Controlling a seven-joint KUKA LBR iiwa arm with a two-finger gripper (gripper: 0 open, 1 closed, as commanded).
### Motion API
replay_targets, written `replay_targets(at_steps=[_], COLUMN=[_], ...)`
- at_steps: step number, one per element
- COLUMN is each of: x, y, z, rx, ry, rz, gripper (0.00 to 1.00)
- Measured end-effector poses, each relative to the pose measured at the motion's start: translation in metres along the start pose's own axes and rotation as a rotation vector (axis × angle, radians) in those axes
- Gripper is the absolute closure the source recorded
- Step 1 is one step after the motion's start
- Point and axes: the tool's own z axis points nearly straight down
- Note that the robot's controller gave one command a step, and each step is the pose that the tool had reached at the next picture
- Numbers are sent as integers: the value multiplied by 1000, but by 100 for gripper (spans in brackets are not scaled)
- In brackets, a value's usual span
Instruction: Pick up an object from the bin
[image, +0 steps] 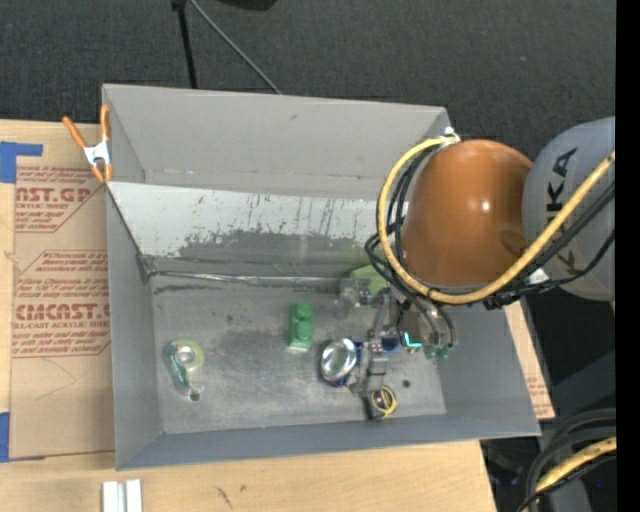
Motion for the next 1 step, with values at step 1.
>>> replay_targets(at_steps=[1], x=[-46], y=[-14], z=[82], rx=[1], ry=[-5], rz=[-303], gripper=[0])
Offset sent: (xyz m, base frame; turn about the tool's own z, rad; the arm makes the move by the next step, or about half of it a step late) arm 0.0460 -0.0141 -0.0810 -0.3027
